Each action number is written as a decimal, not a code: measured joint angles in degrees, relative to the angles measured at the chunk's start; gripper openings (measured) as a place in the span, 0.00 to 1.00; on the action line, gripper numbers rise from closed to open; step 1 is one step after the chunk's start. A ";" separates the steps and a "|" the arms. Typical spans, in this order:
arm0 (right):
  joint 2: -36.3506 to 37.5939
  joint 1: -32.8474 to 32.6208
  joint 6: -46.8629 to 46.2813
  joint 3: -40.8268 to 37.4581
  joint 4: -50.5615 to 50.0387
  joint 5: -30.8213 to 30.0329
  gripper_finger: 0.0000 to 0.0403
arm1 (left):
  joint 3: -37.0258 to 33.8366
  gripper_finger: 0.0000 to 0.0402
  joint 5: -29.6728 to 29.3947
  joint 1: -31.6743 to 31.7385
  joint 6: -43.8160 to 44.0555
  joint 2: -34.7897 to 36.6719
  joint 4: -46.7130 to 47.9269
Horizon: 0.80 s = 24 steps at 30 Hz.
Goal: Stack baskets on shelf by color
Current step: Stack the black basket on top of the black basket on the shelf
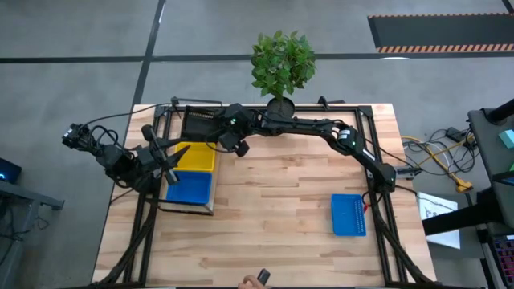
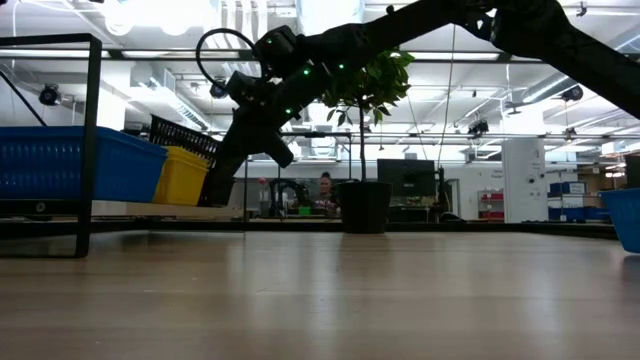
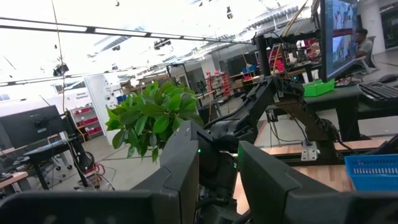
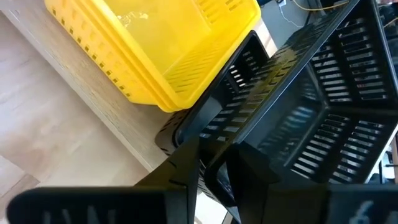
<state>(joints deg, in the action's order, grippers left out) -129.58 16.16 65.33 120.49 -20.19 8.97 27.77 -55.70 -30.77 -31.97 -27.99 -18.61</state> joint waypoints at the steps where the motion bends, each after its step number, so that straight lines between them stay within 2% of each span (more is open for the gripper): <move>1: 0.00 0.00 -0.37 0.00 0.21 -0.02 0.17 | 0.00 0.24 0.00 -0.01 0.00 0.00 0.00; 18: 0.00 0.00 -2.46 0.00 2.19 -0.02 0.14 | 0.00 0.24 0.00 0.00 -0.02 0.00 0.00; 24: 0.00 0.00 -4.44 -0.02 2.40 -0.02 0.20 | 0.00 0.24 -0.02 -0.02 -0.02 0.00 0.02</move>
<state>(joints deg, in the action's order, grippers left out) -129.58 16.16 60.89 120.46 -17.79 8.95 27.77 -55.72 -30.79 -31.99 -27.99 -18.59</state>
